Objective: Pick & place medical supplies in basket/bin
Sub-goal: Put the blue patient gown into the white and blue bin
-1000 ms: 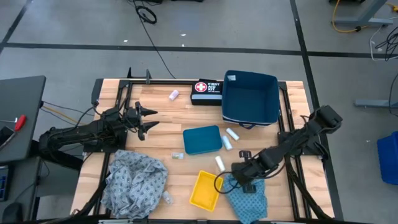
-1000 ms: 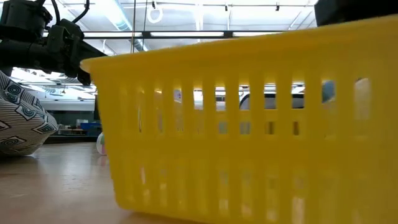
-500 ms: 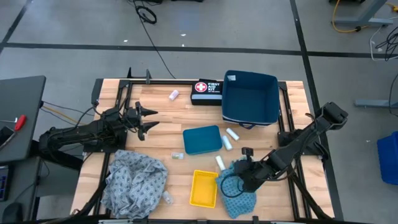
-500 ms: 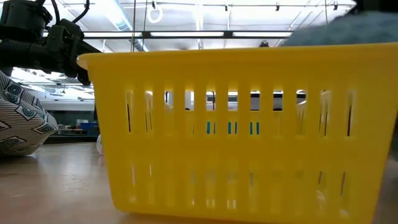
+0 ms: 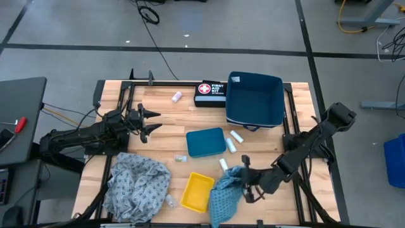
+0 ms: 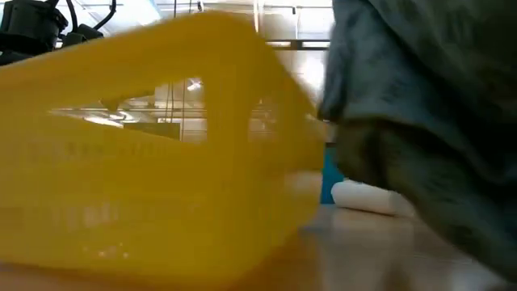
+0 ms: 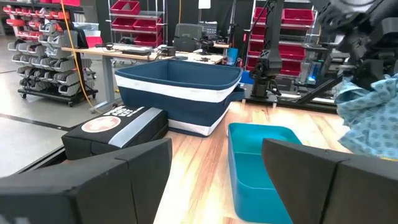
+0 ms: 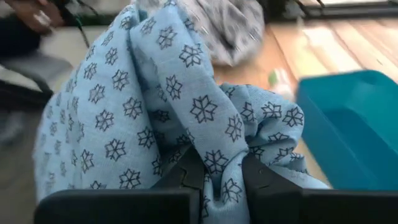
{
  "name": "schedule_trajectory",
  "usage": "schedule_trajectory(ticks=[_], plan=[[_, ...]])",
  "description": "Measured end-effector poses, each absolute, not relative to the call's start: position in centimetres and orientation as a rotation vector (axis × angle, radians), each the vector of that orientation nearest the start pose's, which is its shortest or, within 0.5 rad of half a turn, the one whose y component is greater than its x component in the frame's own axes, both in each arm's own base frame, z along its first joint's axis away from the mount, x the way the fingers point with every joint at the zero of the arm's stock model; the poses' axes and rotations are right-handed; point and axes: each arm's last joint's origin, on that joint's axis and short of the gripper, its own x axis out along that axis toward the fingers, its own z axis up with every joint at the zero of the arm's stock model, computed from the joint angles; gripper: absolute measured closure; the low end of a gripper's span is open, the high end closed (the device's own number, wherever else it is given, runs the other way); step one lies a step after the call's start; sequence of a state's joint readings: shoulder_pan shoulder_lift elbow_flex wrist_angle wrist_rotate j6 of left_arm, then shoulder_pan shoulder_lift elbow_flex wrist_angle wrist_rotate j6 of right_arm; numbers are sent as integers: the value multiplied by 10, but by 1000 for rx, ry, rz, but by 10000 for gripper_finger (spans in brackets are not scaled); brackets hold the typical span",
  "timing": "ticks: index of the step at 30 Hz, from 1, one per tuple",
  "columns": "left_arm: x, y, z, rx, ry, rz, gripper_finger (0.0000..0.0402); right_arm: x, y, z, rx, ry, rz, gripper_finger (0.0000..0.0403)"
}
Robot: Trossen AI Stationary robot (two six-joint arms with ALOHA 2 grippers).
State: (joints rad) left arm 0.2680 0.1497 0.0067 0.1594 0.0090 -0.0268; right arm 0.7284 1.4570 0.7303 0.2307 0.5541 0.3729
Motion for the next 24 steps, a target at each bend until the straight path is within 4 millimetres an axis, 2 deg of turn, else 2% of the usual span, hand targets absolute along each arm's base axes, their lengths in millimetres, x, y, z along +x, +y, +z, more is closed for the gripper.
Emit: schedule_trajectory(ticks=[5,12,19,24], plan=[[103,28,169,-25,-20,259,150,225,181,198,112,281,168,367],[103,28,169,-26,-20,259,150,221,181,198,141,201,294,367],[103,28,169,-27,-20,259,150,218,187,208,17,86,378,367],[103,28,169,-27,-20,259,150,218,187,208,-40,69,370,367]])
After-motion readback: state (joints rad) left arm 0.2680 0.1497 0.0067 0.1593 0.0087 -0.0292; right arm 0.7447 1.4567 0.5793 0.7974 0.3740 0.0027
